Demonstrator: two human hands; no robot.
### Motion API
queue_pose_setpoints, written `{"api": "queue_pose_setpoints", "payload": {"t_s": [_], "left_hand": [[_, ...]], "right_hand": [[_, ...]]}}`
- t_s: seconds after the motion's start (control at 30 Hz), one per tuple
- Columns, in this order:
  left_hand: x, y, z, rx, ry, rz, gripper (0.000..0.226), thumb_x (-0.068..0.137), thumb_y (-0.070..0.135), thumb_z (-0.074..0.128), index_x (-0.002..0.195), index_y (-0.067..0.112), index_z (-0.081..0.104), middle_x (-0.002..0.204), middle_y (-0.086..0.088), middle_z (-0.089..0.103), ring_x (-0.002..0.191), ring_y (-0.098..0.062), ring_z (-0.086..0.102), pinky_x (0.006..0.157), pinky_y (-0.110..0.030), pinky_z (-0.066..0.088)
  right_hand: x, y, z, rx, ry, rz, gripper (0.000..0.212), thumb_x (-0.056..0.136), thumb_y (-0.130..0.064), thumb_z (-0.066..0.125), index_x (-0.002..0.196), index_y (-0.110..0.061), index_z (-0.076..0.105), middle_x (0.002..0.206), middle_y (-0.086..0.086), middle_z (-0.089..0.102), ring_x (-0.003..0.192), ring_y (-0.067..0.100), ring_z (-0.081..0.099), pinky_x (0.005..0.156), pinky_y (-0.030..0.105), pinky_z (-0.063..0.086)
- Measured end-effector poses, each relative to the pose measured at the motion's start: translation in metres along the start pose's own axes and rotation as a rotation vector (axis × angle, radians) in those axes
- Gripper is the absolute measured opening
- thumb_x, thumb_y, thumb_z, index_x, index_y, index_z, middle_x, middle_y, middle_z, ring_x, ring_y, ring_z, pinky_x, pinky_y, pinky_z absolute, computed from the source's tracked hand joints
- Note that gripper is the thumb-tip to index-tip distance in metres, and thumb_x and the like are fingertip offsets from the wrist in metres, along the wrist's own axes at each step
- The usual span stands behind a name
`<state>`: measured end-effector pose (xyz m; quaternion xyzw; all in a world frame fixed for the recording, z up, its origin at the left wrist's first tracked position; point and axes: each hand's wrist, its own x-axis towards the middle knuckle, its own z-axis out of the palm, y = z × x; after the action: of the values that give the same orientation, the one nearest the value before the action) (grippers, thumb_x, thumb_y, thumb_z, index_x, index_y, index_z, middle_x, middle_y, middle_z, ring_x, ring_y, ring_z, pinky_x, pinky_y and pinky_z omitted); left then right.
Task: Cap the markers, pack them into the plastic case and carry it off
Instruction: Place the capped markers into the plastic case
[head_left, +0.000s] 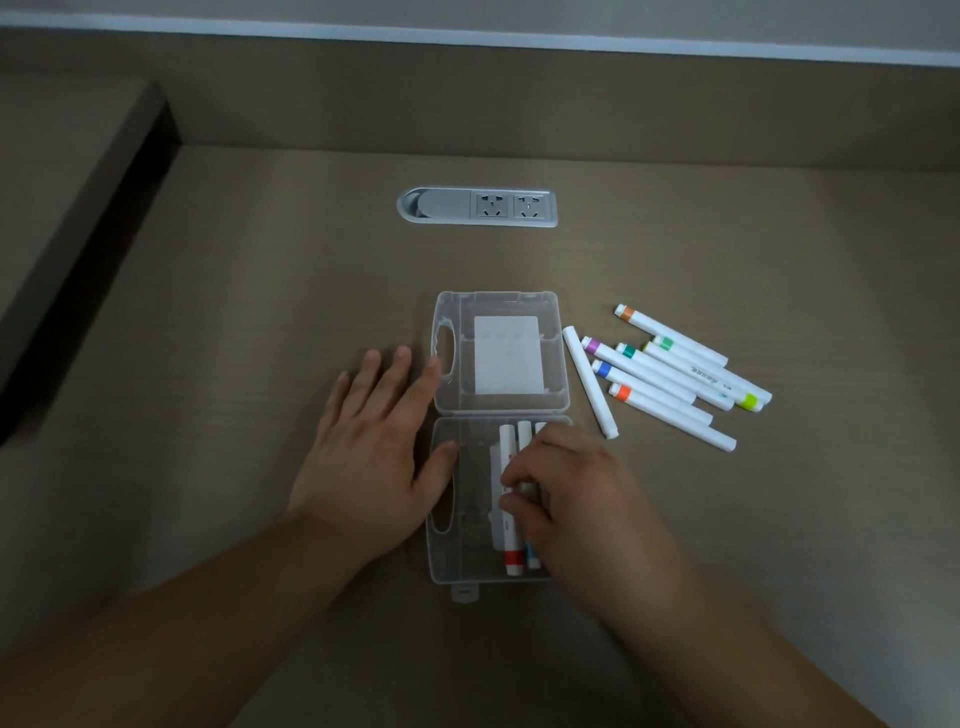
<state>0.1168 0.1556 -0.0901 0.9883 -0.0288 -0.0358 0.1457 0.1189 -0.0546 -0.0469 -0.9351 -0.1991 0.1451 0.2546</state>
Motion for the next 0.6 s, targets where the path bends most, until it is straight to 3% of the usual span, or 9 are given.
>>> {"api": "queue_pose_setpoints", "payload": {"t_s": [0.23, 0.37, 0.6], "left_hand": [[0.001, -0.001, 0.001, 0.001, -0.010, -0.001, 0.077, 0.092, 0.067, 0.020, 0.159, 0.034, 0.002, 0.168, 0.002, 0.002, 0.154, -0.018, -0.009, 0.125, -0.047, 0.003], [0.001, 0.000, 0.000, 0.009, -0.007, -0.001, 0.077, 0.092, 0.067, 0.020, 0.159, 0.034, 0.002, 0.168, 0.002, 0.002, 0.154, -0.018, -0.009, 0.126, -0.047, 0.004], [0.001, 0.000, 0.001, 0.017, -0.006, -0.002, 0.077, 0.092, 0.066, 0.021, 0.159, 0.035, 0.002, 0.168, 0.002, 0.003, 0.154, -0.018, -0.009, 0.125, -0.045, 0.001]], "right_hand": [[0.003, -0.006, 0.000, 0.063, 0.039, 0.186, 0.026, 0.088, -0.045, 0.063, 0.112, -0.037, 0.063, 0.110, -0.018, 0.050, 0.101, 0.001, 0.049, 0.095, 0.016, 0.042], [0.003, -0.009, 0.002, 0.097, 0.086, 0.243, 0.022, 0.084, -0.042, 0.068, 0.105, -0.039, 0.063, 0.102, -0.021, 0.050, 0.095, 0.003, 0.051, 0.090, 0.019, 0.048], [0.016, -0.016, -0.002, 0.074, -0.054, 0.367, 0.023, 0.084, -0.042, 0.071, 0.091, -0.038, 0.049, 0.099, -0.014, 0.049, 0.099, 0.009, 0.054, 0.093, 0.026, 0.050]]}}
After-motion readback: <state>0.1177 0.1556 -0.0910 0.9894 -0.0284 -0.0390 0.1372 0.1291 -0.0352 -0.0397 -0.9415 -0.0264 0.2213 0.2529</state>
